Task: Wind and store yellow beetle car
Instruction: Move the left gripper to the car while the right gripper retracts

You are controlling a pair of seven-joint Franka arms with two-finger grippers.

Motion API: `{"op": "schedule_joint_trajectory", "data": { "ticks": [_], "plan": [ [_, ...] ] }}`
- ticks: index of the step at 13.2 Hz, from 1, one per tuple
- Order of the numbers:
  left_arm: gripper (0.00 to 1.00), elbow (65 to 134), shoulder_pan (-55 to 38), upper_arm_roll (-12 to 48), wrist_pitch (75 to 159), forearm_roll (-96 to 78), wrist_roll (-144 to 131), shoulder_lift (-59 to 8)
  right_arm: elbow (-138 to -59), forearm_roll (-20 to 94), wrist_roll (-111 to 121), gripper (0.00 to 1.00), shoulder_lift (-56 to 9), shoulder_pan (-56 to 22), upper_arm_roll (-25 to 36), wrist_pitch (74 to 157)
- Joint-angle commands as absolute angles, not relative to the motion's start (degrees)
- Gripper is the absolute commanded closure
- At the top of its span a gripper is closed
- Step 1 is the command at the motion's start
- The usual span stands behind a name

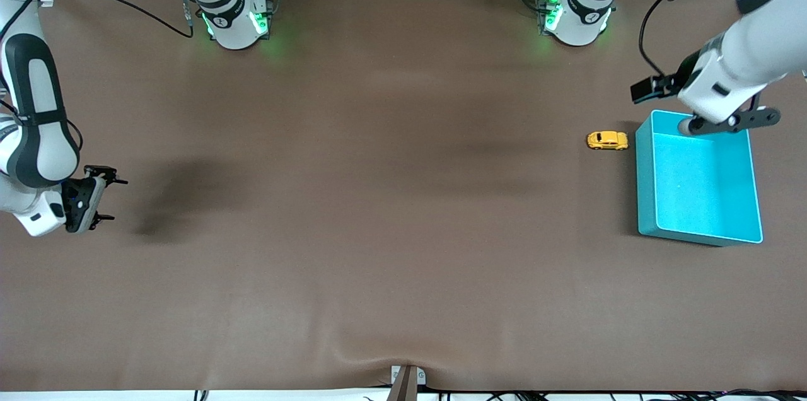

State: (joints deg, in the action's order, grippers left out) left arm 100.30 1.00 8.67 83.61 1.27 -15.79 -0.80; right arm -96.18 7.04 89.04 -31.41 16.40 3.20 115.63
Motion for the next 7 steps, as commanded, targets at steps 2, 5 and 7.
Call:
{"op": "schedule_joint_trajectory", "data": {
  "ticks": [2,5,7],
  "plan": [
    [0.0,104.8,3.7,9.1,87.1,2.5,-19.3,-4.1,-91.2,8.8,73.8,0.0,-27.1,14.2,1.7,108.6],
    [0.0,109.2,5.3,9.0,92.6,2.5,-20.8,-6.0,-82.0,8.8,61.0,0.0,-26.8,11.4,0.9,97.9],
    [0.0,115.5,5.4,9.0,101.0,2.5,-28.2,-6.0,-77.3,8.7,49.7,0.0,-25.7,9.1,0.8,92.8]
  ]
}}
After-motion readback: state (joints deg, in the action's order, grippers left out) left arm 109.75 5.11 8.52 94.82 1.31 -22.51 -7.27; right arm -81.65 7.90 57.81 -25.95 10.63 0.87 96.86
